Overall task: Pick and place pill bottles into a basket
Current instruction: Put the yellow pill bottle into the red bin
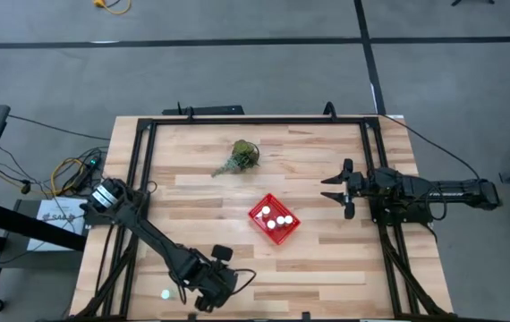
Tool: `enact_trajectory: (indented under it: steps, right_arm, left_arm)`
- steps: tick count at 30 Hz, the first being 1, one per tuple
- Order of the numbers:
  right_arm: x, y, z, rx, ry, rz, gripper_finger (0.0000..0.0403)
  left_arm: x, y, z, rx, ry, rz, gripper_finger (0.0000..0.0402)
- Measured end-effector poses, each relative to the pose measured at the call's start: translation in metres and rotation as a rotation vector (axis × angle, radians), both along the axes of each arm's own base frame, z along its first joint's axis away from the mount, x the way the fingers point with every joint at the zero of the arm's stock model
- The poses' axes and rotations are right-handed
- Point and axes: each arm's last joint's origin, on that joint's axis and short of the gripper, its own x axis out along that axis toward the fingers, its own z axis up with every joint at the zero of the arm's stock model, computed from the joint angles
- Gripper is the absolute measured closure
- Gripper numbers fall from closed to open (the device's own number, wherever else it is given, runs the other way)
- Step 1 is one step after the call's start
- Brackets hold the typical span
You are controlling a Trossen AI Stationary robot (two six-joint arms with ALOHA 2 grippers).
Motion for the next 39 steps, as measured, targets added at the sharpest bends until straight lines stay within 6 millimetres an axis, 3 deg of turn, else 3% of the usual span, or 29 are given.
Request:
enact_trajectory:
  steps: [7, 15, 23, 30, 39]
  right_arm:
    - [0.000, 0.000, 0.000, 0.000, 0.001, 0.000, 0.0230]
    - [0.000, 0.000, 0.000, 0.000, 0.001, 0.000, 0.0230]
    - [0.000, 0.000, 0.000, 0.000, 0.001, 0.000, 0.0230]
    - [0.000, 0.000, 0.000, 0.000, 0.001, 0.000, 0.0230]
    - [0.000, 0.000, 0.000, 0.000, 0.001, 0.000, 0.0230]
  left_arm:
    - [0.019, 0.025, 0.002, 0.106, -0.058, 0.032, 0.0284]
    - [0.048, 0.063, 0.017, 0.248, -0.151, 0.063, 0.0306]
    - [0.072, 0.102, 0.026, 0.294, -0.200, 0.101, 0.0283]
    - [0.087, 0.116, 0.047, 0.262, -0.229, 0.065, 0.0302]
    - [0.099, 0.126, 0.079, 0.252, -0.295, 0.043, 0.0291]
